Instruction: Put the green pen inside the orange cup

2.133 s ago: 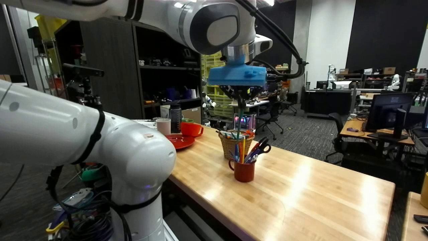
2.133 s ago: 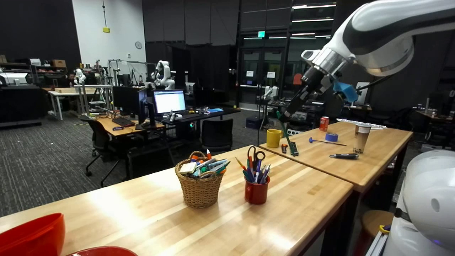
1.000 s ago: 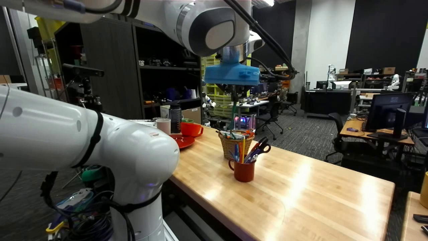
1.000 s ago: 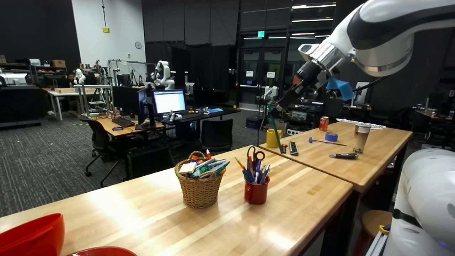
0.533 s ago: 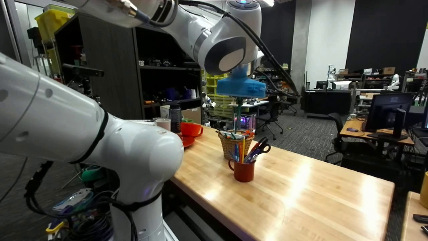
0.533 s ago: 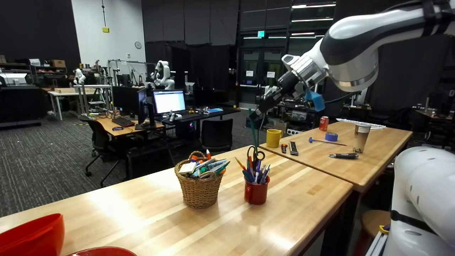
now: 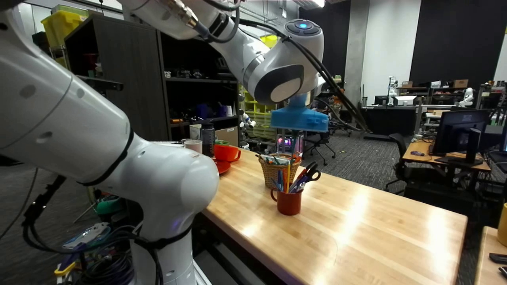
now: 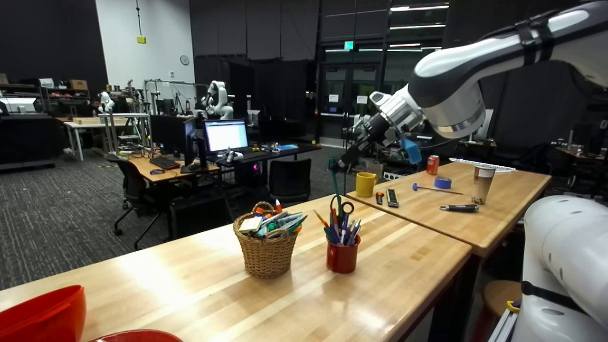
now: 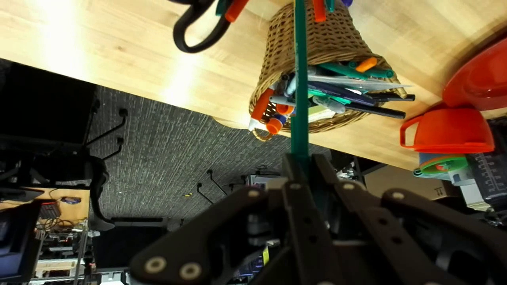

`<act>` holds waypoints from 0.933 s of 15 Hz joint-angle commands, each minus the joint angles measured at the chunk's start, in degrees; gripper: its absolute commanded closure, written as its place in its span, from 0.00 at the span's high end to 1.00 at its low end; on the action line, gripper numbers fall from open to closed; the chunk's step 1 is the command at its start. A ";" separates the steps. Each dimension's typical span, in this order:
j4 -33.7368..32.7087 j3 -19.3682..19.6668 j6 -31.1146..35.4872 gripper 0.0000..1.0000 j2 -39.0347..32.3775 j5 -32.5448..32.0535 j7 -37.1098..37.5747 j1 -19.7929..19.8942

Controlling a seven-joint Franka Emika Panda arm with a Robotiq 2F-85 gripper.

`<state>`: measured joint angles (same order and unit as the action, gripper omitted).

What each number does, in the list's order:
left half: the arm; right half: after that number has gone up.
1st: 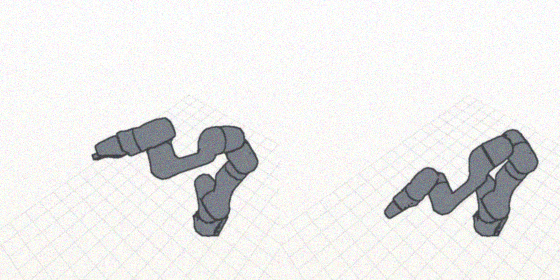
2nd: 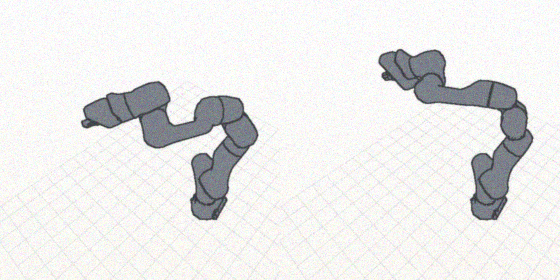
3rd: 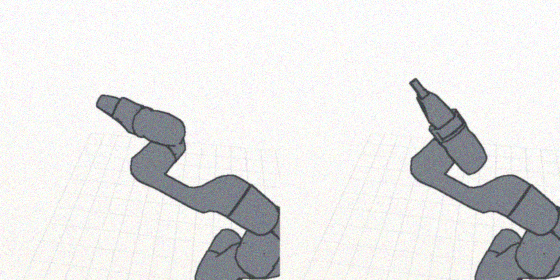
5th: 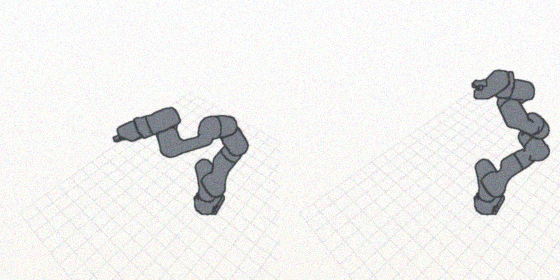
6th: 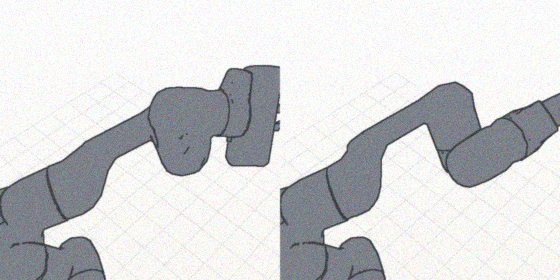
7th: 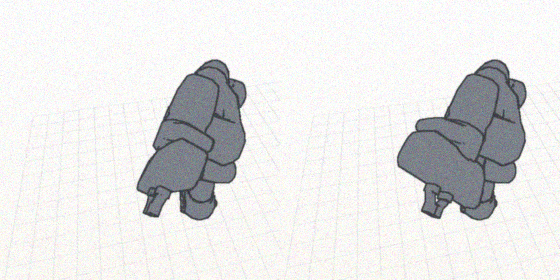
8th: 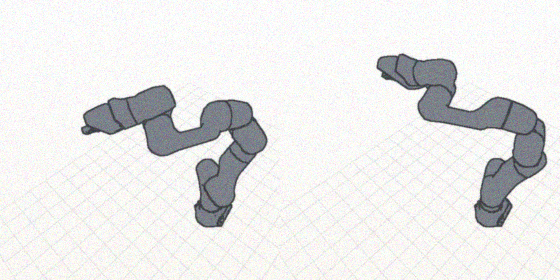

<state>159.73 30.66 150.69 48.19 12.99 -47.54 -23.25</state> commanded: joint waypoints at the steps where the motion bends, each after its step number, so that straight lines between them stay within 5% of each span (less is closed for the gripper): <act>1: -0.11 1.41 1.48 0.03 -2.07 2.31 -3.14 -1.30; 14: -0.13 4.70 1.55 0.03 -7.40 8.06 -8.64 -2.16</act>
<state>159.70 34.17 150.80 42.50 18.47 -53.23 -24.20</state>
